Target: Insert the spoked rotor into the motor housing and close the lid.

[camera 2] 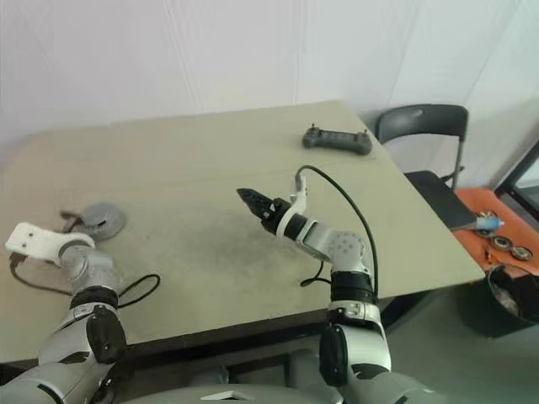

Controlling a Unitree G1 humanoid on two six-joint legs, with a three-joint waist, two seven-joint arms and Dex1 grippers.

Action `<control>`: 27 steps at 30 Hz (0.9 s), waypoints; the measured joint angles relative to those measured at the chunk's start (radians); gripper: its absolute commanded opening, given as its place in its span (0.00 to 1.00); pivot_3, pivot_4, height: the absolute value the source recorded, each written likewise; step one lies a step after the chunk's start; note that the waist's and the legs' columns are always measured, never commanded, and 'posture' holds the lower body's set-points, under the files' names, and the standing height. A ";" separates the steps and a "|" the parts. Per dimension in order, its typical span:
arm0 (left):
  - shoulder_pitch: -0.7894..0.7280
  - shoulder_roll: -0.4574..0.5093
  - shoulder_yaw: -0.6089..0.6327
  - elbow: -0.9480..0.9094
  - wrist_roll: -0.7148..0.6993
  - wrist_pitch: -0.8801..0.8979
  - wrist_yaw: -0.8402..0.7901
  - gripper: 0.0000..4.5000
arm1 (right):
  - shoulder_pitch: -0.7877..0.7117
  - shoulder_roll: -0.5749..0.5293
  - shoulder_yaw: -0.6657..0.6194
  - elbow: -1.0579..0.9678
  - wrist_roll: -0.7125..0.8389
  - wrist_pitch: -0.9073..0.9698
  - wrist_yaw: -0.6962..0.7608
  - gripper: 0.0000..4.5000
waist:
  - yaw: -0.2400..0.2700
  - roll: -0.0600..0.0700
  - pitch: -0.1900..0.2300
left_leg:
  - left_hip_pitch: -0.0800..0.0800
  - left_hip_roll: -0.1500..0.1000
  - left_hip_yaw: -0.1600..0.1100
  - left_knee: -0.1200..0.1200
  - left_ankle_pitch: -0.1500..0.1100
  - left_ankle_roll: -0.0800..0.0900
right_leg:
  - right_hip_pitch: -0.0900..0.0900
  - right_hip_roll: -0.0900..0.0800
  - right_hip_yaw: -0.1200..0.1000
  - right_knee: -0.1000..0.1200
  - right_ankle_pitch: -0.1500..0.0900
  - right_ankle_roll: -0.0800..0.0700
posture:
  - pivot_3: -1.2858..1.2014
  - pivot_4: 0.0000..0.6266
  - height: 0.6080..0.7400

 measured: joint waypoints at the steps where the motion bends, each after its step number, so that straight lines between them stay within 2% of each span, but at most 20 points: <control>1: -0.015 0.002 -0.005 -0.023 -0.001 0.000 -0.040 1.00 | 0.000 -0.002 0.011 -0.005 -0.001 0.000 0.006 0.71 | 0.006 0.000 0.000 | 0.001 0.000 0.000 0.000 0.000 0.000 | 0.001 0.000 0.000 -0.001 0.000 0.000 | 0.52 0.00 1.00; 6: -0.042 -0.010 -0.099 -0.134 -0.007 0.050 -0.297 1.00 | 0.000 -0.043 0.071 -0.038 -0.047 -0.036 0.051 0.71 | 0.028 0.001 0.000 | 0.000 -0.001 0.000 0.000 0.000 0.000 | 0.004 -0.001 0.000 -0.008 0.000 0.000 | 0.52 0.00 1.00; 10: -0.020 -0.057 -0.162 -0.225 -0.068 0.180 -0.500 1.00 | 0.000 -0.082 0.132 -0.073 -0.149 -0.159 0.077 0.71 | 0.028 0.001 0.000 | -0.002 -0.003 0.001 -0.001 0.000 0.000 | 0.003 -0.004 0.000 -0.010 0.000 0.000 | 0.52 0.00 1.00; 16: 0.129 -0.055 -0.303 -0.386 -0.086 0.389 -0.764 1.00 | 0.000 -0.156 0.222 -0.087 -0.377 -0.433 0.088 0.71 | 0.025 0.001 0.001 | -0.003 -0.004 0.001 -0.001 0.000 0.000 | 0.002 -0.005 0.001 -0.010 0.000 0.000 | 0.52 0.00 1.00; 20: 0.225 -0.022 -0.386 -0.505 -0.083 0.463 -0.897 1.00 | 0.009 -0.213 0.290 -0.087 -0.490 -0.545 0.127 0.71 | 0.026 0.001 0.001 | -0.002 -0.003 0.001 -0.001 0.000 0.000 | 0.003 -0.005 0.001 -0.010 -0.001 -0.002 | 0.52 0.00 1.00; 25: 0.359 0.013 -0.454 -0.663 -0.067 0.525 -0.980 1.00 | 0.100 -0.268 0.340 -0.122 -0.526 -0.550 0.195 0.71 | 0.028 0.002 0.001 | -0.001 -0.003 0.001 -0.001 0.000 0.000 | 0.004 -0.006 0.001 -0.010 -0.002 -0.004 | 0.52 0.00 1.00; 27: 0.390 0.024 -0.476 -0.694 -0.040 0.525 -0.993 1.00 | 0.126 -0.288 0.354 -0.138 -0.548 -0.551 0.202 0.79 | 0.030 0.003 0.002 | -0.001 -0.003 0.001 0.000 0.000 0.000 | 0.005 -0.006 0.001 -0.010 -0.002 -0.005 | 0.52 0.00 1.00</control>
